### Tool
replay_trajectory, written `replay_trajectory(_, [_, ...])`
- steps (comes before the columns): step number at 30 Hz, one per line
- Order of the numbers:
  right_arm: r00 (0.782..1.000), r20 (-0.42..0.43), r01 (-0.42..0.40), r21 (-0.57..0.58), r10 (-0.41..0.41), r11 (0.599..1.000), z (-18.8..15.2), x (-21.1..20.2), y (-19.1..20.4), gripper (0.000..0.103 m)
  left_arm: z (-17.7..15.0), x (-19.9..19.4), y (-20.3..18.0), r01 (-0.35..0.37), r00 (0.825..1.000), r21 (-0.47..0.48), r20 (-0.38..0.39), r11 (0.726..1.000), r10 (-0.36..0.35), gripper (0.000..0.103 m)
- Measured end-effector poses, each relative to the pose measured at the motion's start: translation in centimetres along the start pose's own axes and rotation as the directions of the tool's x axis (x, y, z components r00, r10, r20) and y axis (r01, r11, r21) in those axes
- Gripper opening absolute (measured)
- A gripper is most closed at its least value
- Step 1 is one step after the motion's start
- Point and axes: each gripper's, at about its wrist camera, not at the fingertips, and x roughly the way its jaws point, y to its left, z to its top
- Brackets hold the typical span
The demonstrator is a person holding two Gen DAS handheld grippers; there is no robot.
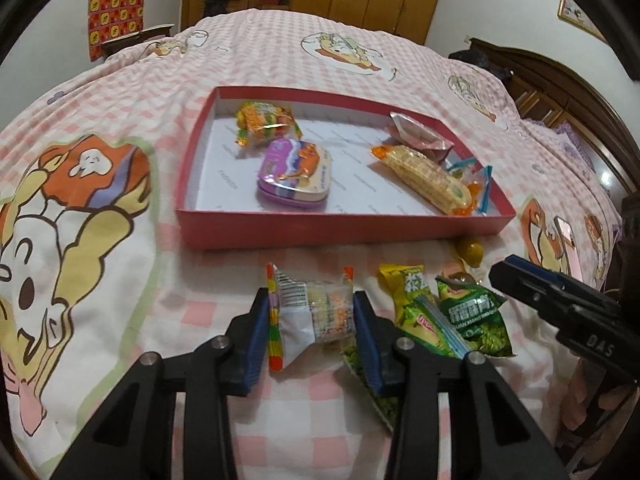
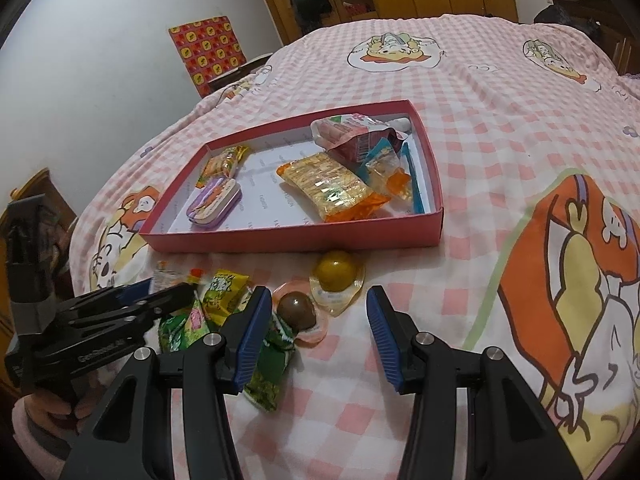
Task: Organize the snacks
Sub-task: 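Grasp the yellow ball candy with right tool while left tool lifts the rainbow packet, then carry the rainbow packet into the box and open left tool while right tool carries the yellow candy there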
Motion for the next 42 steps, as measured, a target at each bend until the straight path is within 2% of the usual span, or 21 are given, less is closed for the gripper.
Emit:
replay_trajectory(14, [0.995,-0.074,0.063,0.029,-0.061,0.998,1.4,4.0,-0.5,0.048,-0.2,0.2,0.8,0.02,1.0,-0.034,-0.01,0.999,-0.021,0.042])
replay_trajectory(16, [0.994,-0.072,0.084,0.015,-0.083,0.996,1.3,4.2,-0.3,0.04,-0.2,0.2,0.8,0.019,1.0,-0.033,-0.01,0.999,-0.02,0.042])
replay_trajectory(18, [0.994,-0.069,0.09,0.017,-0.089,0.996,1.2,4.2,-0.3,0.038,-0.2,0.2,0.8,0.017,1.0,-0.034,-0.011,0.999,-0.018,0.042])
replay_trajectory(25, [0.996,-0.052,0.079,0.047,-0.076,0.996,0.5,2.6,-0.7,0.036,-0.1,-0.4,0.6,0.013,1.0,-0.038,-0.014,0.999,-0.014,0.042])
replay_trajectory(34, [0.999,-0.006,0.041,0.062,-0.041,0.997,-0.2,-0.5,-1.1,0.036,0.6,-2.8,0.0,0.023,0.999,-0.03,0.037,0.999,-0.022,0.042])
replay_trajectory(42, [1.0,0.014,0.024,0.038,-0.024,0.999,0.3,-1.5,-0.3,0.036,2.4,-3.7,-0.7,0.019,0.997,0.008,0.068,1.0,-0.02,0.042])
